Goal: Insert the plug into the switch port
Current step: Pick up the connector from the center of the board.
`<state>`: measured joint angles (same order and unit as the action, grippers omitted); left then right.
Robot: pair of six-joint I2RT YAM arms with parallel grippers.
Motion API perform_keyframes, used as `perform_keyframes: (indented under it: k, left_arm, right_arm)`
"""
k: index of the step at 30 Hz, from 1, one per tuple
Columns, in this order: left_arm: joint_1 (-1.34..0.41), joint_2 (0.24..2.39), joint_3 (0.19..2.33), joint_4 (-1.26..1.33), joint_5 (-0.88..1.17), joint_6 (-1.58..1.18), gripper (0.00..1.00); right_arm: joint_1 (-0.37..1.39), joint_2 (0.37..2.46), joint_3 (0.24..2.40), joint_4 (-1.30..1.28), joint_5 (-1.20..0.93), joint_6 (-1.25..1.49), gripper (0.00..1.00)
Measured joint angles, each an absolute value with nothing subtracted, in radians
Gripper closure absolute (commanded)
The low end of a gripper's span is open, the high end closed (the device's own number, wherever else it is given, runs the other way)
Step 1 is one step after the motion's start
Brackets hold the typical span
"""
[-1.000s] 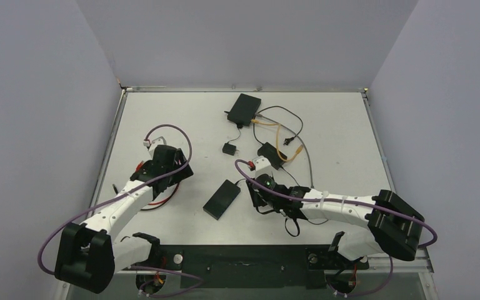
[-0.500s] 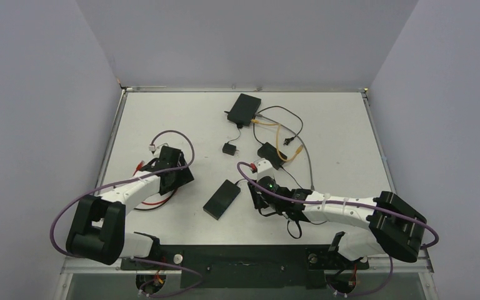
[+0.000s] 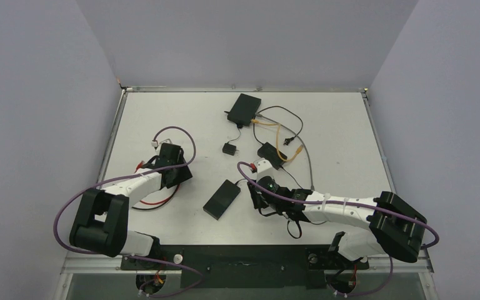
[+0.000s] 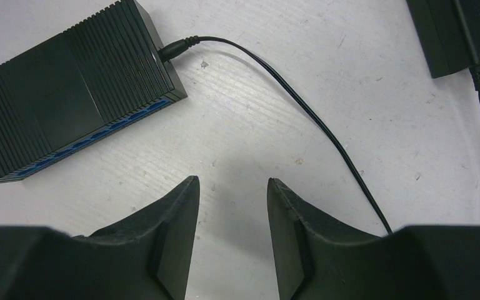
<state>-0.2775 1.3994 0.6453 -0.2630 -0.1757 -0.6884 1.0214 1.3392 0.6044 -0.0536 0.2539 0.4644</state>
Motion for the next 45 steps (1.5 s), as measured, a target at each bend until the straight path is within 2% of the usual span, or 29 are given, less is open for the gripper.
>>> perform_keyframes:
  k: [14,24,26,36,45]
  left_arm:
    - [-0.274,1.445,0.648,-0.18,-0.067,-0.69,0.79]
    - [-0.275,1.487,0.664,-0.146,0.009,-0.686,0.93]
    - [-0.279,1.496,0.67,-0.144,0.017,-0.685,1.0]
    - [-0.356,1.526,0.715,-0.173,0.009,-0.667,1.0]
    - [-0.407,1.487,0.762,-0.357,-0.044,-0.628,1.0]
  right_arm:
    - [1.021,1.339,0.594,-0.053,0.253,0.464,0.6]
    - [1.021,1.339,0.594,-0.053,0.247,0.464,0.6]
    - [1.021,1.339,0.594,-0.053,0.246,0.464,0.6]
    - [1.021,1.339,0.594,-0.053,0.246,0.46,0.6]
    - [1.021,1.339,0.593,-0.032,0.246,0.46,0.6]
